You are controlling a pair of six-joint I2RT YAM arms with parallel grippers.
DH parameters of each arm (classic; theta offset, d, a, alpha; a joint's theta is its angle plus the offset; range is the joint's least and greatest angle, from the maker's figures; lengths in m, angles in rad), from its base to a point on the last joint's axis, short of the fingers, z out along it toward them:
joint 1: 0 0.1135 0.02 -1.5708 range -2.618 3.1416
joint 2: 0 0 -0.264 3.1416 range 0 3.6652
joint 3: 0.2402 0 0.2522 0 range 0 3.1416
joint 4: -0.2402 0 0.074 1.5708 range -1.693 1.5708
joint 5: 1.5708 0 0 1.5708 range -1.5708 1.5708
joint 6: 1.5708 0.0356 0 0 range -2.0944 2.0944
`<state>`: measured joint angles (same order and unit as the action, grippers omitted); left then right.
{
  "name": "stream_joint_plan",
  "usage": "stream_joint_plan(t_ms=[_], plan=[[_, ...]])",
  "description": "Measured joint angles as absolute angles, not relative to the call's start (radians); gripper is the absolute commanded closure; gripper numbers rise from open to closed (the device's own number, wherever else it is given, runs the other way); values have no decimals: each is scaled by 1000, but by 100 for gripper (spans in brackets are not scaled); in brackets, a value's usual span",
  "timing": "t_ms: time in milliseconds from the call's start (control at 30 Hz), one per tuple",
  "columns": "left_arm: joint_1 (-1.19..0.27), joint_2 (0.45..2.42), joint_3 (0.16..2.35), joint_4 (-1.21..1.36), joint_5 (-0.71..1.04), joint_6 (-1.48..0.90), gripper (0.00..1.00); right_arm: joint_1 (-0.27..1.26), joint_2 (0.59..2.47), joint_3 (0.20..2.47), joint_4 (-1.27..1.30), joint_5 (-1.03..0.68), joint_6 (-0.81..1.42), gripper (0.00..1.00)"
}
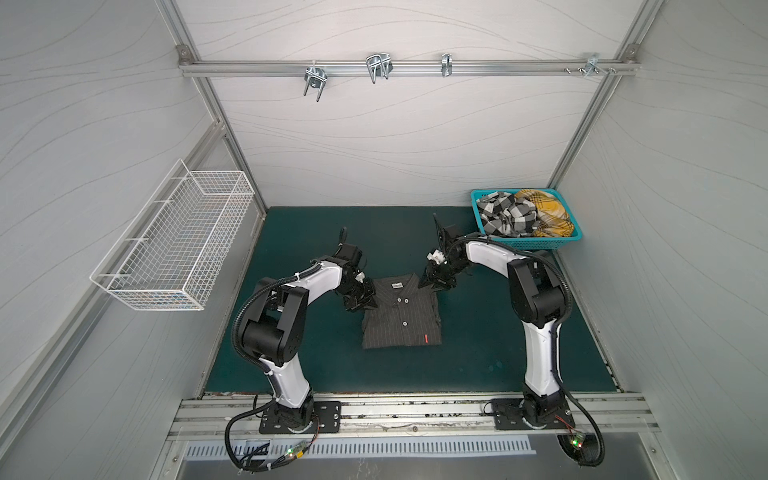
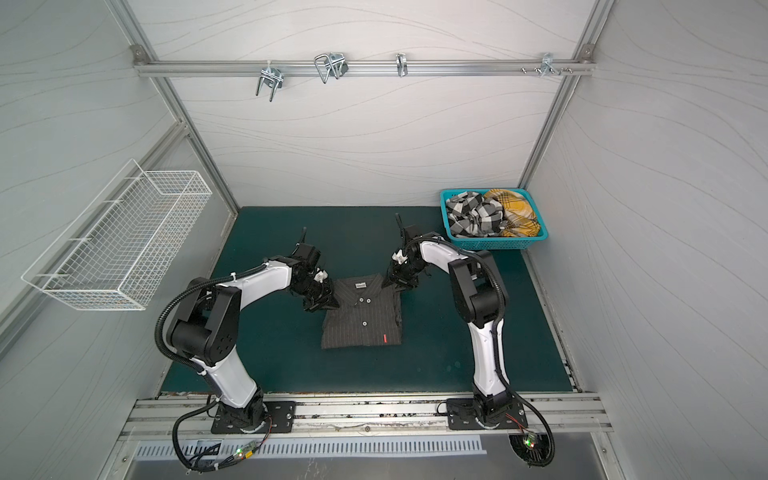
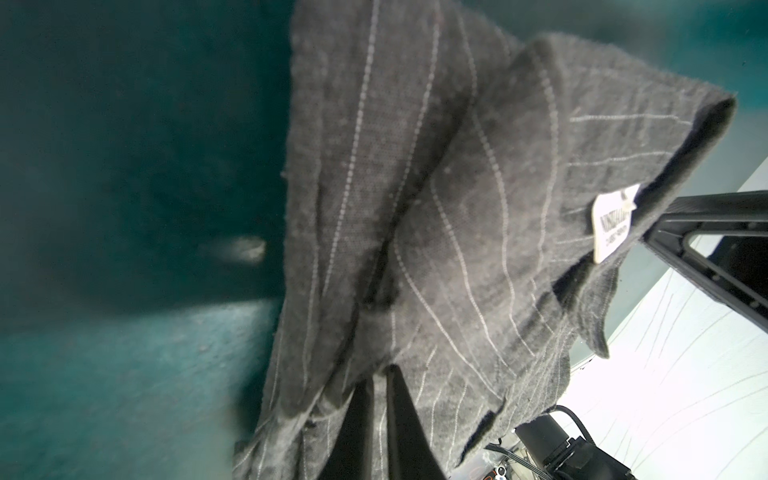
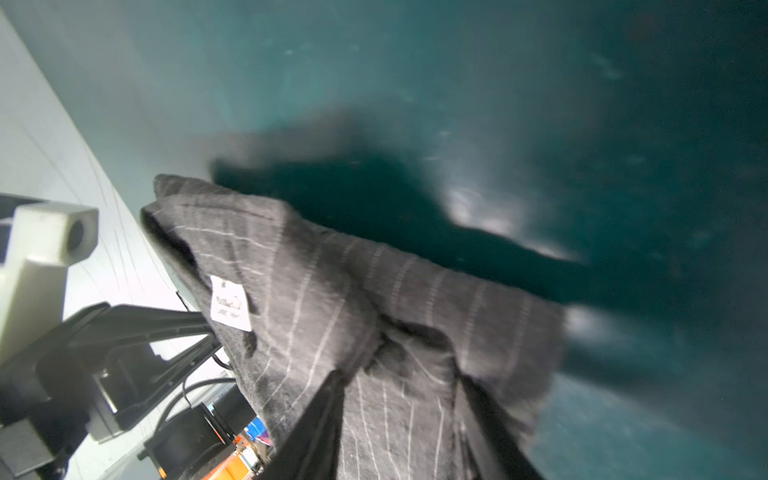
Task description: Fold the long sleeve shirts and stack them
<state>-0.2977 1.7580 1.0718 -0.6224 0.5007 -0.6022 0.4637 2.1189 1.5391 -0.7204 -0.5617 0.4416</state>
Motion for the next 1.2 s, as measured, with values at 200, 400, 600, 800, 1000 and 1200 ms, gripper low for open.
stream_joint_plan(t_ms=[200, 400, 600, 800, 1000, 1200], plan=[[-298, 1759, 1081, -632, 496, -601, 90, 473, 2121, 1539, -698, -571, 460, 91], [-298, 1759, 1083, -634, 489, -597, 90, 471, 2053, 1493, -686, -538, 480, 98], [-298, 1759, 1084, -639, 488, -596, 89, 465, 1927, 1438, -688, -477, 487, 100], [-298, 1764, 1084, -638, 489, -596, 90, 431, 1930, 1421, -688, -449, 479, 100], [-300, 1774, 1078, -628, 490, -598, 90, 411, 1923, 1351, -684, -408, 477, 100], [-305, 1780, 1069, -619, 494, -599, 89, 397, 1897, 1260, -643, -381, 482, 100]])
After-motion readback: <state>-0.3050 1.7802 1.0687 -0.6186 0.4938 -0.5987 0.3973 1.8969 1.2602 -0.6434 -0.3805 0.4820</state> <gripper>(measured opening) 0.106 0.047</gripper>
